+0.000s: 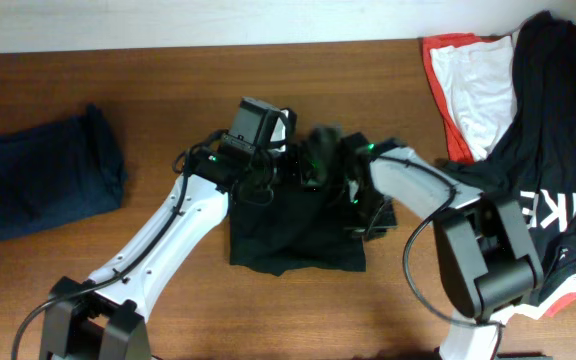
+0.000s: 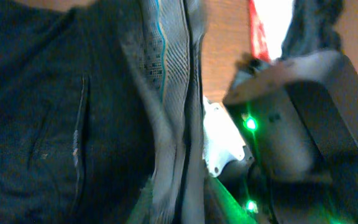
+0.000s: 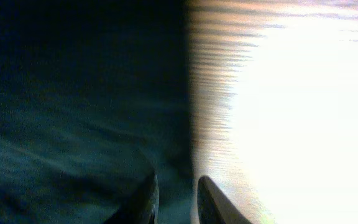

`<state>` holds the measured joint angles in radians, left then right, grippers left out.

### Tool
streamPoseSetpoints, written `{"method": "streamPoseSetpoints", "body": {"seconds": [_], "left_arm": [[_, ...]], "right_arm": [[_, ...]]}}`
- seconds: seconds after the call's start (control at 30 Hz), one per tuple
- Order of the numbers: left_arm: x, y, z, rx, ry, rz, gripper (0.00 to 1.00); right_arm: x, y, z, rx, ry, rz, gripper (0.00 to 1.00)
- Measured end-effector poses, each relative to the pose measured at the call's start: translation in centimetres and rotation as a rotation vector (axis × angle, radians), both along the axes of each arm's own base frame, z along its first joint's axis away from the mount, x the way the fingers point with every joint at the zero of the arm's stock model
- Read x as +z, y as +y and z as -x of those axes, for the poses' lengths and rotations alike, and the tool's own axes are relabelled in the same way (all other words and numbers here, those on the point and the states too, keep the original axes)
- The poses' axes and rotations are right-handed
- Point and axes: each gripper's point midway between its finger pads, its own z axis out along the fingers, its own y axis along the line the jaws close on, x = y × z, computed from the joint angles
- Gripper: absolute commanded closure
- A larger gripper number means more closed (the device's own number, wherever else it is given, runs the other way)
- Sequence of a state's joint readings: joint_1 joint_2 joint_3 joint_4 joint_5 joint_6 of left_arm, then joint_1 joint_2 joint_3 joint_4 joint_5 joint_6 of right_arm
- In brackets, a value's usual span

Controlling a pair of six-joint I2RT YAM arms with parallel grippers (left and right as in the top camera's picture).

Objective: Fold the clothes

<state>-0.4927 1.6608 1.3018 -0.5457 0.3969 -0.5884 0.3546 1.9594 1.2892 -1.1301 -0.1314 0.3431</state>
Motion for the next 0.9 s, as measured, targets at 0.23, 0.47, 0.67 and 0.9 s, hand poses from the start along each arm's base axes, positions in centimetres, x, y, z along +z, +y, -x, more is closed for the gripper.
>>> {"method": "streamPoseSetpoints", "body": {"seconds": [0.23, 0.47, 0.67, 0.9], "left_arm": [[7.3, 7.9, -11.0, 0.161, -0.389, 0.029, 0.6], [-10.7, 7.5, -13.5, 0.11, -0.126, -0.105, 0.6], [-15.4, 10.3, -6.6, -0.002, 0.181, -0.322, 0.72], [-15.1, 11.1, 6.9, -0.14, 0.731, -0.291, 0.64]], "right_arm": [[15.0, -6.0, -10.1, -0.176, -0.286, -0.128, 0.71], [11.3, 7.8, -5.0, 0.056, -0.141, -0.396, 0.72], [-1.1, 7.0, 4.0, 0.002, 0.07, -0.283, 0.72], [4.1, -5.4, -7.8, -0.118, -0.225, 0.04, 0.67]]}}
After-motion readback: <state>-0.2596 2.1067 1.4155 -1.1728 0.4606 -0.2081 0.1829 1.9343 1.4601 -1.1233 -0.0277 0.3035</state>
